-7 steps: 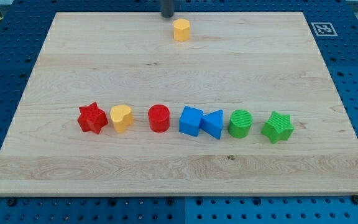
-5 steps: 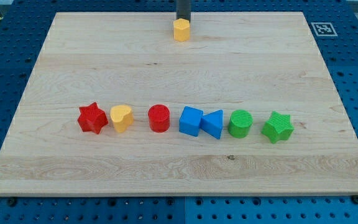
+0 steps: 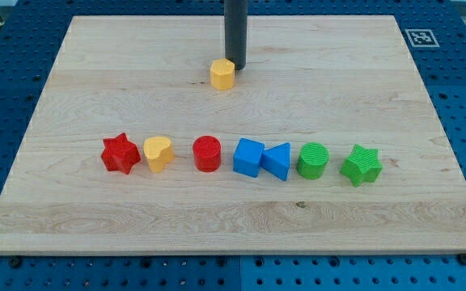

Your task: Push the yellow hexagon to the right side of the yellow heart

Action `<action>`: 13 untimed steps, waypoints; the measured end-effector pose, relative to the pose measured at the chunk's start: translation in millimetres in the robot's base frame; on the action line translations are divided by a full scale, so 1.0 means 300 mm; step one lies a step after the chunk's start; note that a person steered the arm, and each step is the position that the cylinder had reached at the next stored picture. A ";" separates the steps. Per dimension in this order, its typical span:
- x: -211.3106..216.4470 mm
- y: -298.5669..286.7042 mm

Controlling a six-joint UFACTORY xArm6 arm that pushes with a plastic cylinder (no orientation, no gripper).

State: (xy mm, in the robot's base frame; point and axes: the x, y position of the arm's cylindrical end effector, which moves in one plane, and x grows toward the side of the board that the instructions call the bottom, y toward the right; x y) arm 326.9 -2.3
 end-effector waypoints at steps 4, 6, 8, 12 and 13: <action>0.157 -0.128; 0.313 -0.194; 0.427 -0.221; 0.335 -0.511; 0.382 -0.478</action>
State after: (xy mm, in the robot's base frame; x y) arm 441.5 -145.7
